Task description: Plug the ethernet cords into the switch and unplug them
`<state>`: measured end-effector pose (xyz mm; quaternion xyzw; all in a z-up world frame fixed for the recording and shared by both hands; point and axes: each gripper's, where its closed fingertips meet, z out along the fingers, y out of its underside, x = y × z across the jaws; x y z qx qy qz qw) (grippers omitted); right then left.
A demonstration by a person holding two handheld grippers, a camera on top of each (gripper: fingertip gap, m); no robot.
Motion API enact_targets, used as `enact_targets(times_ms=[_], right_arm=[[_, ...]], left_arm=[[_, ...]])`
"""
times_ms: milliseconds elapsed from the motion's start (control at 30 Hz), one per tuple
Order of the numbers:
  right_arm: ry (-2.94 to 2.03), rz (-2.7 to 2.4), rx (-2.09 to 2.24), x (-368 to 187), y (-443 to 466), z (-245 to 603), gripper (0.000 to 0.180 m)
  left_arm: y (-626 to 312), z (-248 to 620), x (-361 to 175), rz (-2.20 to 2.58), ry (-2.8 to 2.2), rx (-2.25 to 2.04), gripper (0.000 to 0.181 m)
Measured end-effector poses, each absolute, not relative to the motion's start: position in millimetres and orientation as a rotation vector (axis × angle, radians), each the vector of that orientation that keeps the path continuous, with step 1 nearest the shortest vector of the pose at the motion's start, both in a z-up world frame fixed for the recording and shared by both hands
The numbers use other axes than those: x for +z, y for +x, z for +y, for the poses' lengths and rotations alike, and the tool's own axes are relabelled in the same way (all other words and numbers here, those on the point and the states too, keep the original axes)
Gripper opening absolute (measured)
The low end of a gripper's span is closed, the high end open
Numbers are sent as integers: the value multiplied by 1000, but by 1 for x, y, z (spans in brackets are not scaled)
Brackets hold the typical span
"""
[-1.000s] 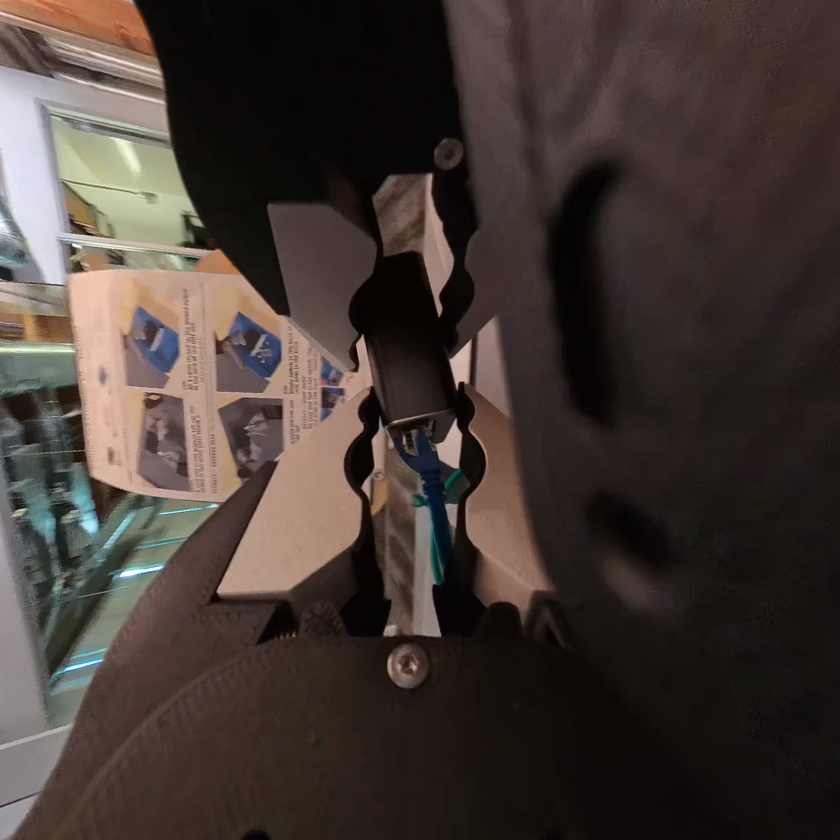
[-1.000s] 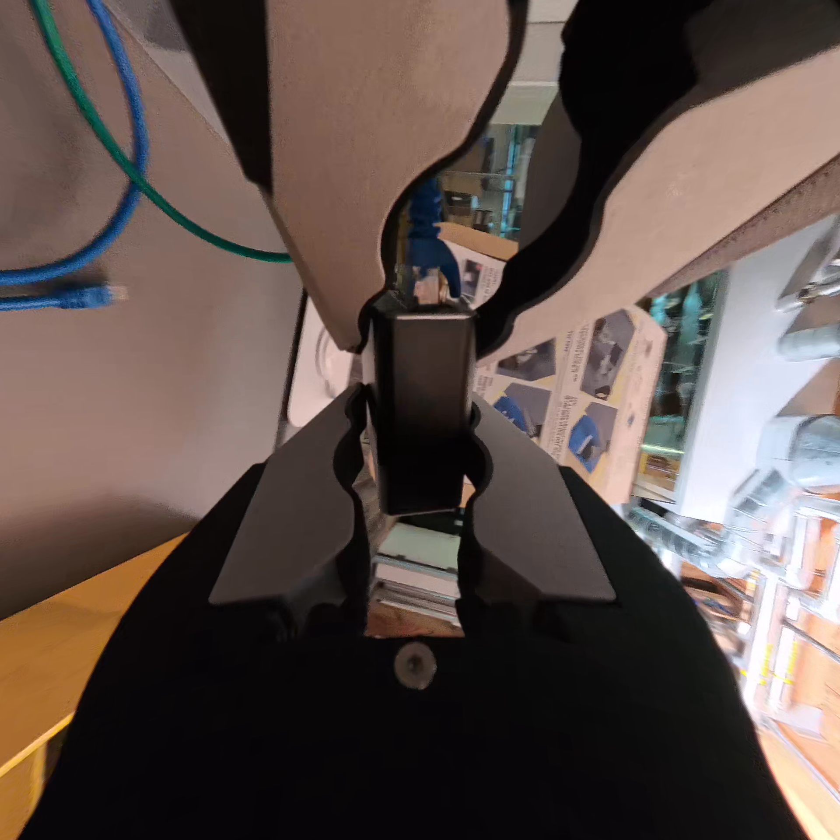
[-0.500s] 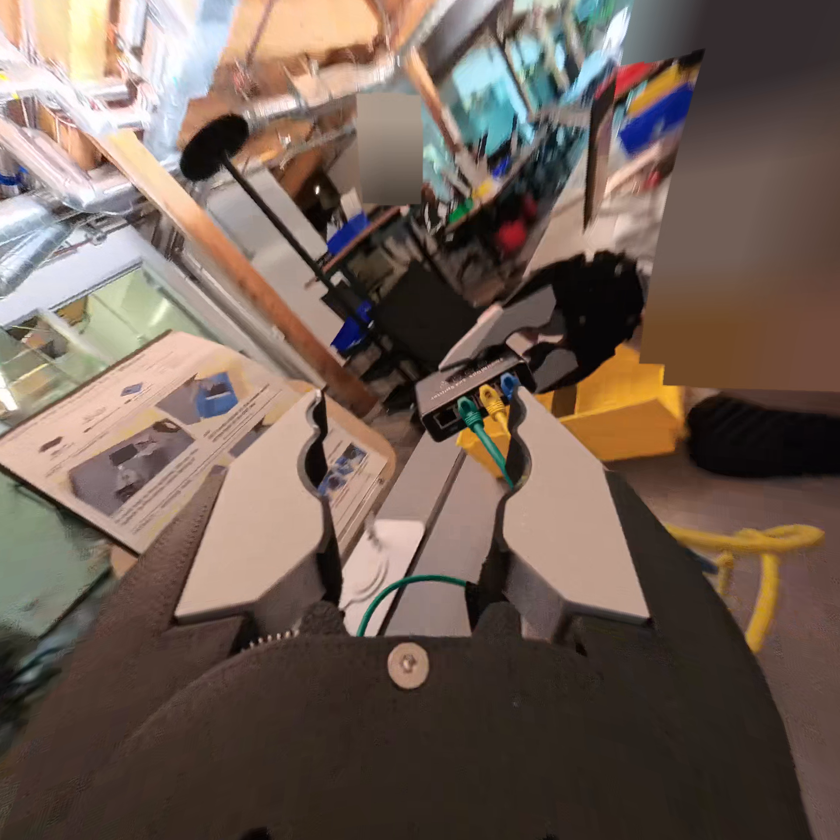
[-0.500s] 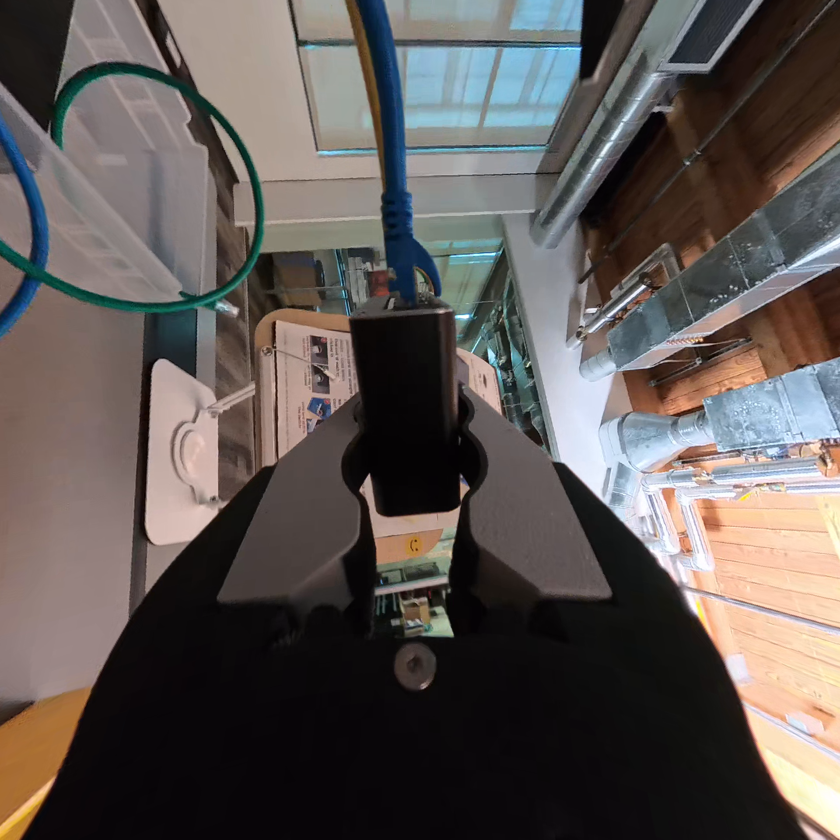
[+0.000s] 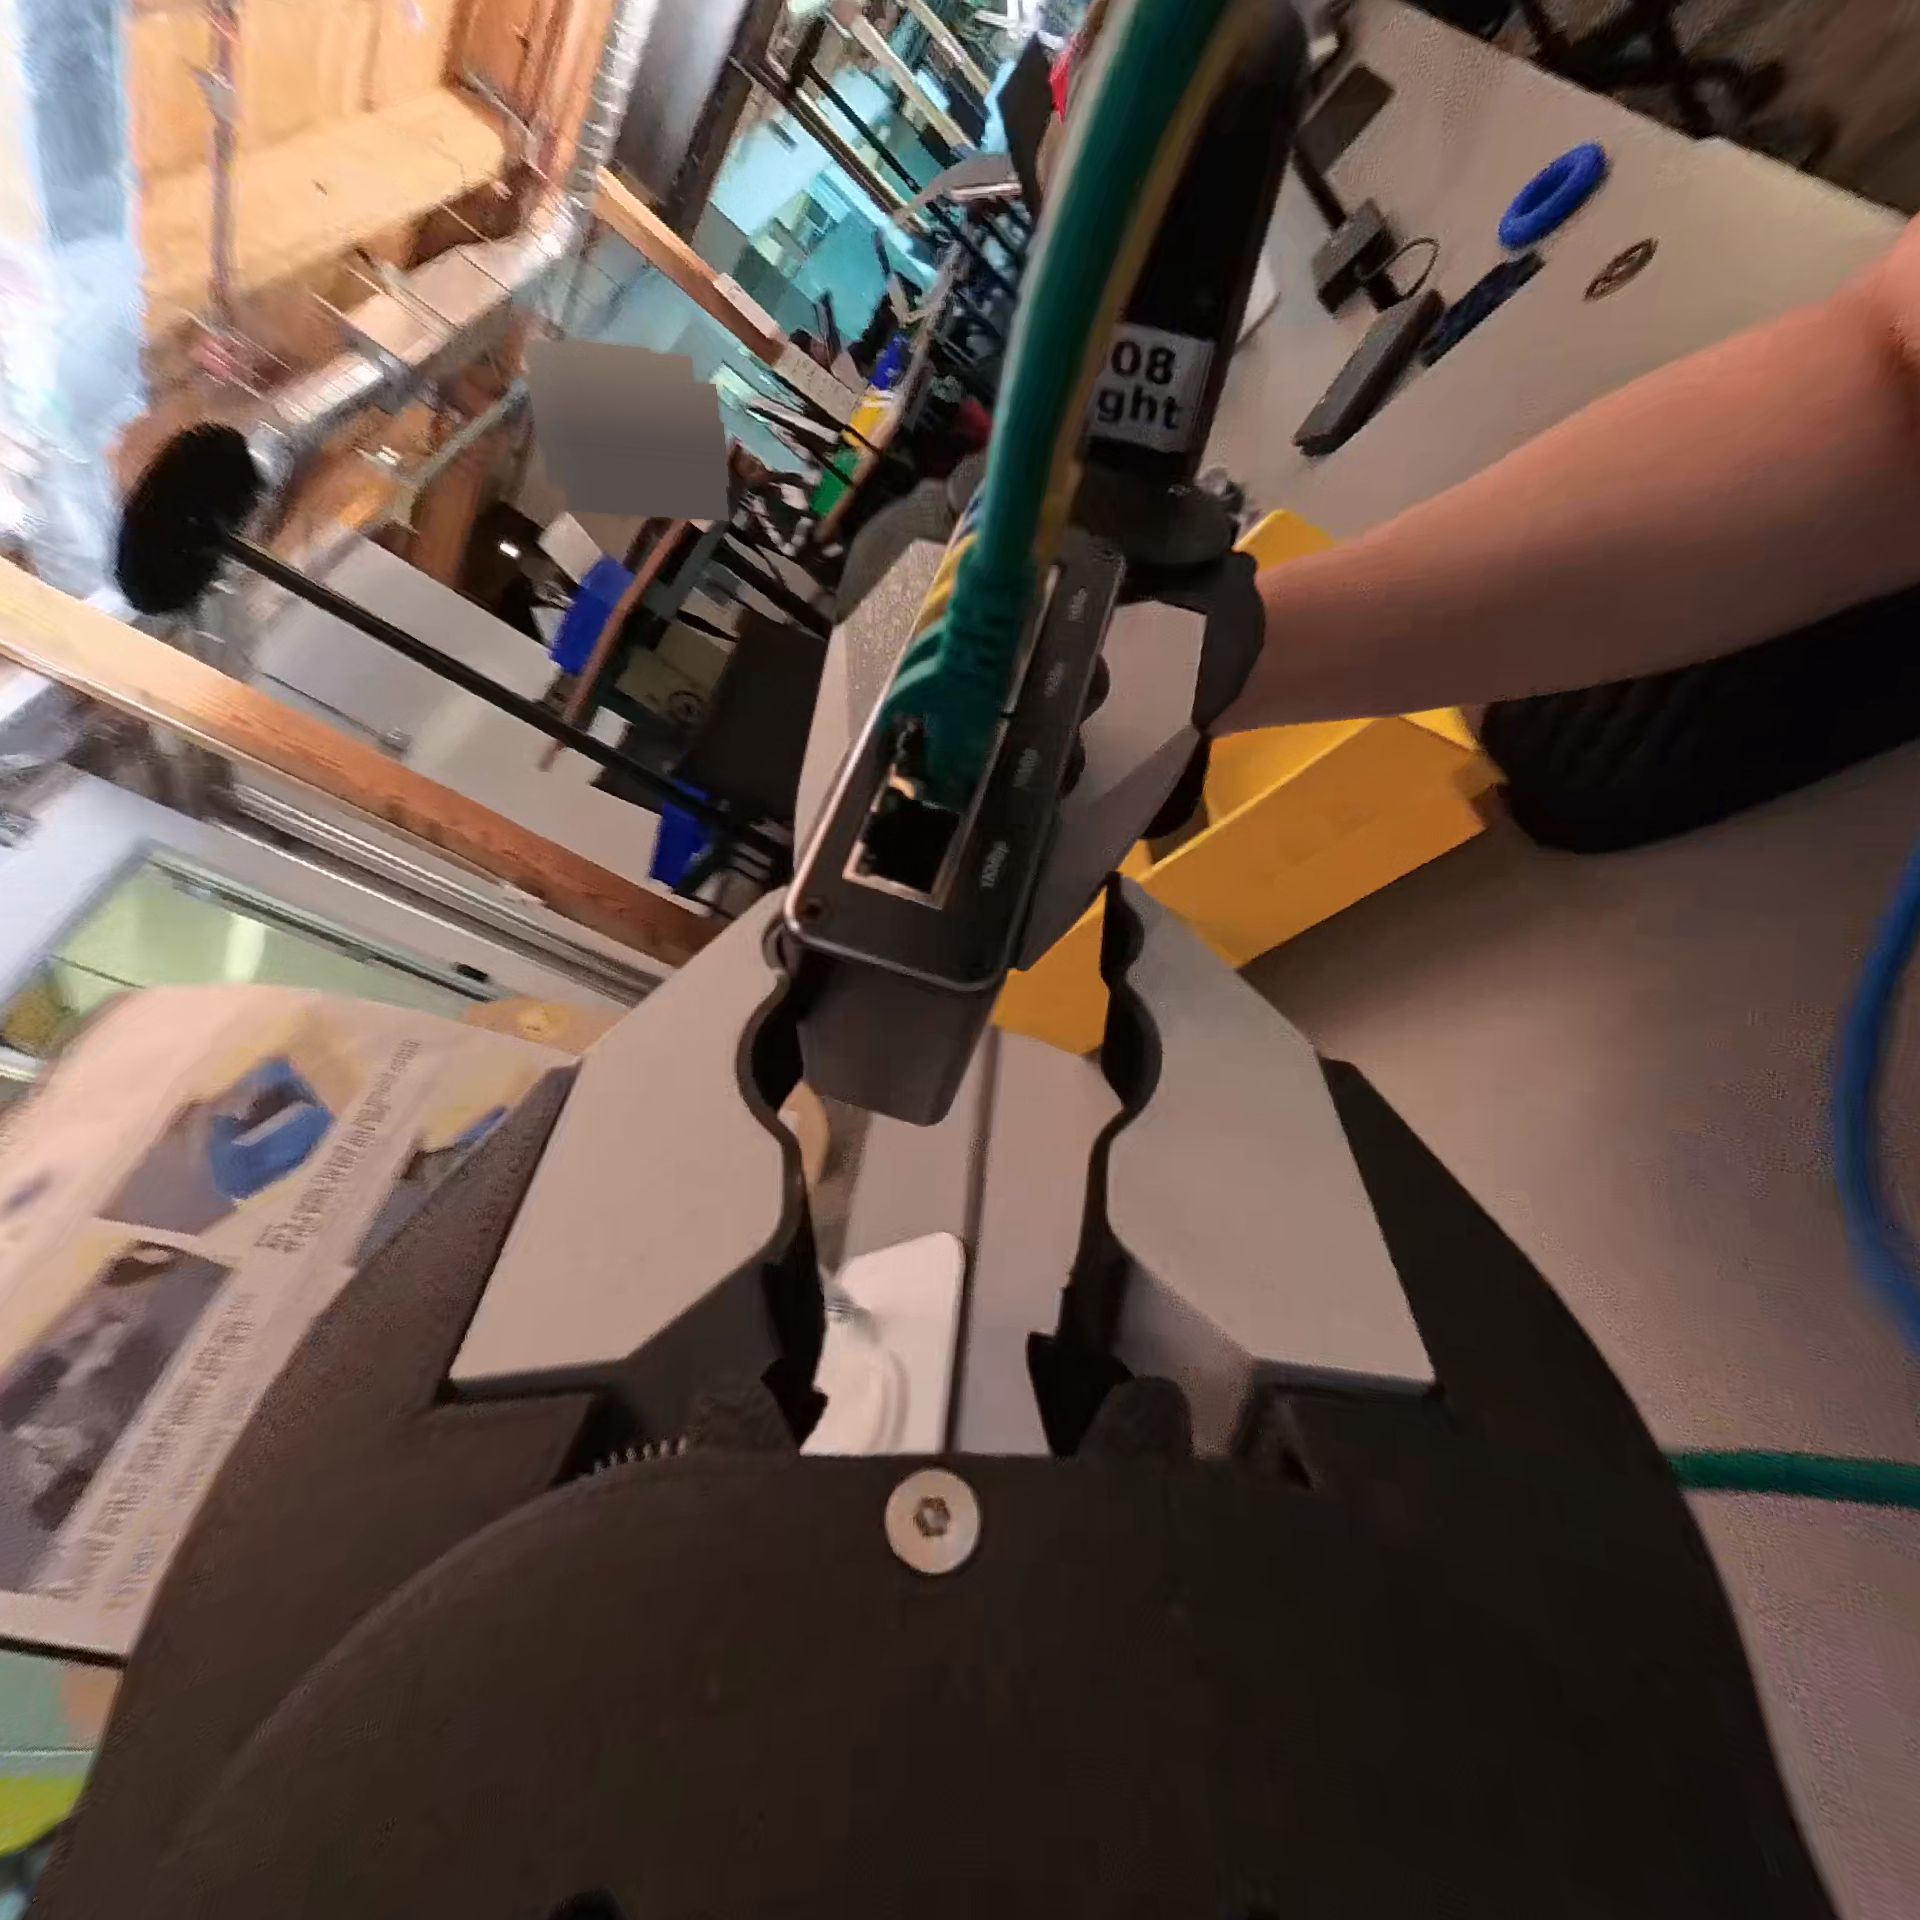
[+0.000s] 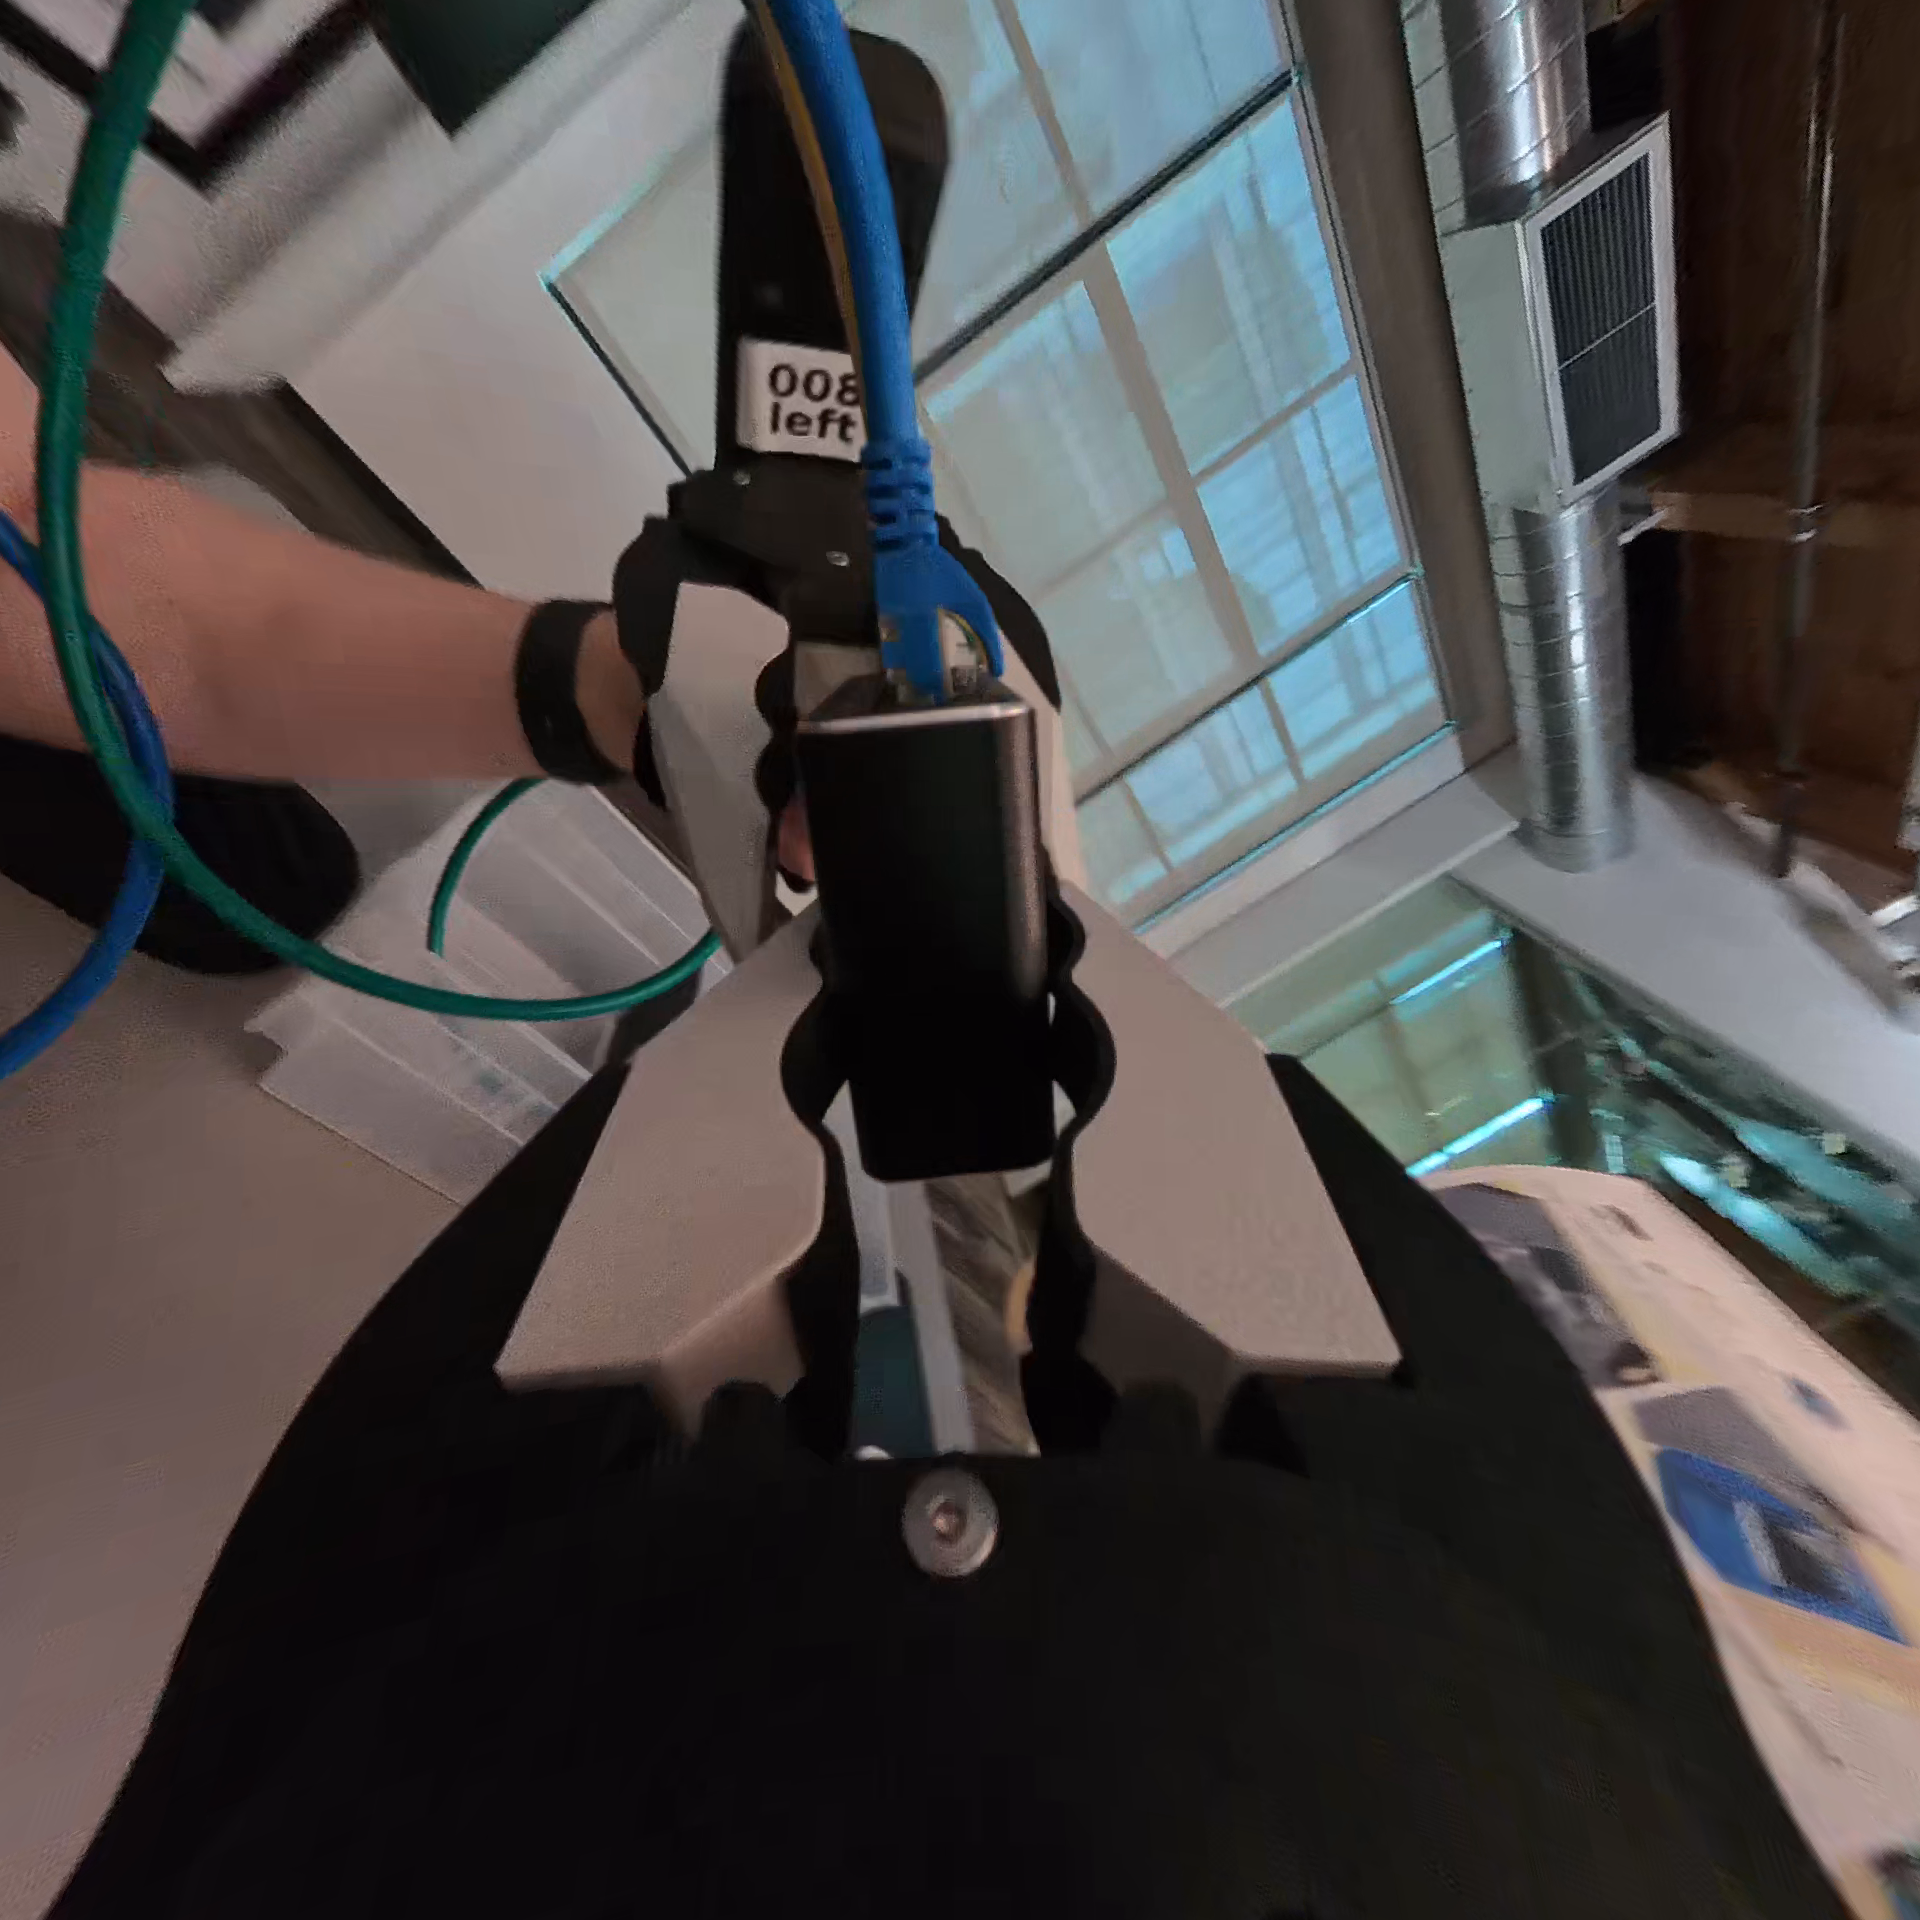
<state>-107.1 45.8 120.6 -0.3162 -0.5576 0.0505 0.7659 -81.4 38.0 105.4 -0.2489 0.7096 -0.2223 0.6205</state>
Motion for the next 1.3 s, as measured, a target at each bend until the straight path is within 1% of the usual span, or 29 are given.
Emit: enact_targets(times_ms=[100,200,267,367,433,567,733,767,833,867,933,1033,1067,1100,1200,1300], right_arm=[[-716,-1194,269,120,-107,44,37],[-766,-1198,387,115,-101,46,38],[-769,-1202,433,113,-98,45,38],[-779,-1209,413,111,-96,48,40],[-791,-1191,381,114,-92,52,48],[-865,-1249,418,102,-90,52,47],[-1065,-1275,249,80,-65,79,45],[-1115,-1262,214,78,-57,85,41],[-1161,-1210,204,84,-47,90,39],[-1158,-1187,206,89,-45,89,42],[-1114,-1191,205,98,-51,80,58],[-1084,-1210,6,102,-61,84,61],[-1067,-1217,-62,102,-64,86,60],[-1048,-1231,-102,101,-69,86,54],[-1007,-1301,-205,96,-75,82,27],[-994,-1325,-285,98,-75,78,28]], left_arm=[[-82,37,104,1644,-578,-541,54],[-82,37,99,1680,-612,-602,44],[-80,37,97,1691,-625,-611,42],[-78,38,95,1699,-640,-603,41],[-79,38,97,1693,-630,-590,38],[-78,37,91,1737,-636,-512,38],[-82,51,97,1682,-648,-452,36],[-85,57,100,1664,-665,-425,36],[-88,73,100,1636,-713,-334,36],[-88,80,101,1618,-732,-291,34],[-88,88,102,1588,-758,-249,34],[-85,89,101,1588,-776,-245,35],[-84,87,99,1597,-772,-242,35],[-83,84,97,1613,-768,-239,35],[-82,80,96,1618,-733,-185,36],[-81,77,95,1609,-706,-151,36]])
